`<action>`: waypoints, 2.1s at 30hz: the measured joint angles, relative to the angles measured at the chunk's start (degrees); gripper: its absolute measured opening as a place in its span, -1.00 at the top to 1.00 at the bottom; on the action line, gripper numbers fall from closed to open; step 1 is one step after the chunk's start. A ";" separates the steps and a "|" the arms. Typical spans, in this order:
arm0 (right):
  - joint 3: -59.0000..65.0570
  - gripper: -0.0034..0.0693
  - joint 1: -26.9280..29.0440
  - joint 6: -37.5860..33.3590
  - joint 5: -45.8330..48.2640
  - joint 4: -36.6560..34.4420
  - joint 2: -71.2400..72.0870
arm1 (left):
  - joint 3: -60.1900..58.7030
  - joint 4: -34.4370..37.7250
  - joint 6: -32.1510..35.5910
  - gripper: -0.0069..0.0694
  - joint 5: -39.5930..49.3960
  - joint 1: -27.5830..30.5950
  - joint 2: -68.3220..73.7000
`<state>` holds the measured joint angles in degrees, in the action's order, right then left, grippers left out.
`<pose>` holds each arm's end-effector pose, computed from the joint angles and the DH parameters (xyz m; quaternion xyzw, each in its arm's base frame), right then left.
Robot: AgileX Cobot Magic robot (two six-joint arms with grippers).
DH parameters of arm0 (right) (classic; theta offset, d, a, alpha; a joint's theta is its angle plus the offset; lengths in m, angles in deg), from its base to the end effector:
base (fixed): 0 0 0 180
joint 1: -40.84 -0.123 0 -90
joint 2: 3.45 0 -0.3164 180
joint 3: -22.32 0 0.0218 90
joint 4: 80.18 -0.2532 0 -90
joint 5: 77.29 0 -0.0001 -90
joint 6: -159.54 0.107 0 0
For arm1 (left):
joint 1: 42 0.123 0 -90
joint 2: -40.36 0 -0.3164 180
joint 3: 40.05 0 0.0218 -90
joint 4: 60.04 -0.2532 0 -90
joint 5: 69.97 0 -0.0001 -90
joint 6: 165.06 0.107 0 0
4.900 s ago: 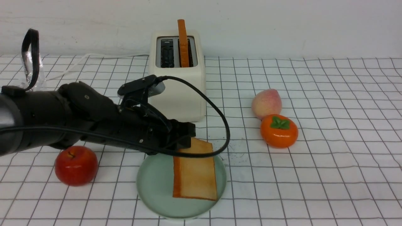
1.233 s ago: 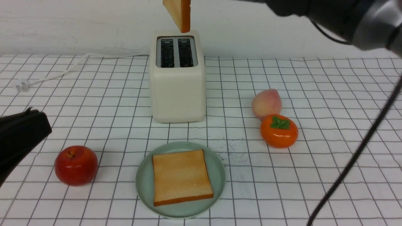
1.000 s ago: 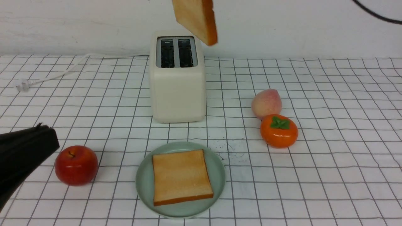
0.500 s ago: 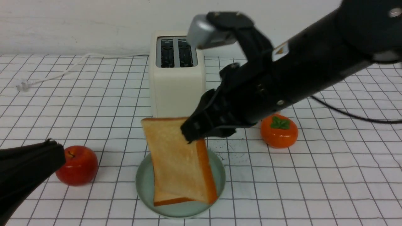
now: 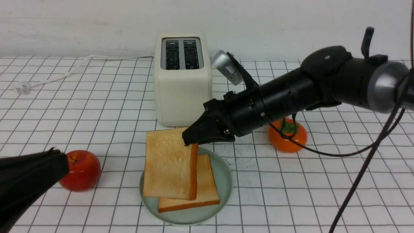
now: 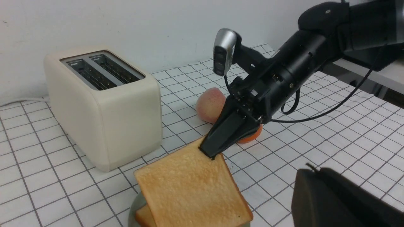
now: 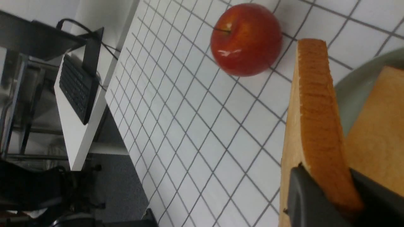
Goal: Take toasted bread from bread machine on white checkered table place on plate.
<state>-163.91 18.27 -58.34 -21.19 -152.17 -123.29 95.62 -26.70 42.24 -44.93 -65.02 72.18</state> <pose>0.3755 0.2476 0.2670 -0.1613 0.8386 0.5010 0.1405 0.0592 -0.0523 0.3580 0.2027 0.7226 -0.2359 0.6174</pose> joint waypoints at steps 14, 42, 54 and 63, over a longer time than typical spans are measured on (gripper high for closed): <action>0.00 -0.19 0.81 4.74 -4.38 9.98 -2.99 | 0.00 0.00 0.00 0.85 0.08 0.00 0.00; 18.26 0.94 2.46 45.23 15.81 70.39 68.74 | -13.50 5.52 -2.79 0.85 -13.23 0.00 -13.95; 45.02 0.91 2.46 59.71 7.64 79.34 104.73 | -23.89 6.01 -2.79 0.85 -14.77 0.00 -20.76; 59.48 0.88 2.46 63.52 -13.03 87.06 113.06 | -26.32 6.01 -2.79 0.85 -14.01 0.00 -20.76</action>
<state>-104.43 20.73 5.18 -34.22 -65.11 -10.23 69.30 -20.69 39.45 -58.94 -65.02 51.43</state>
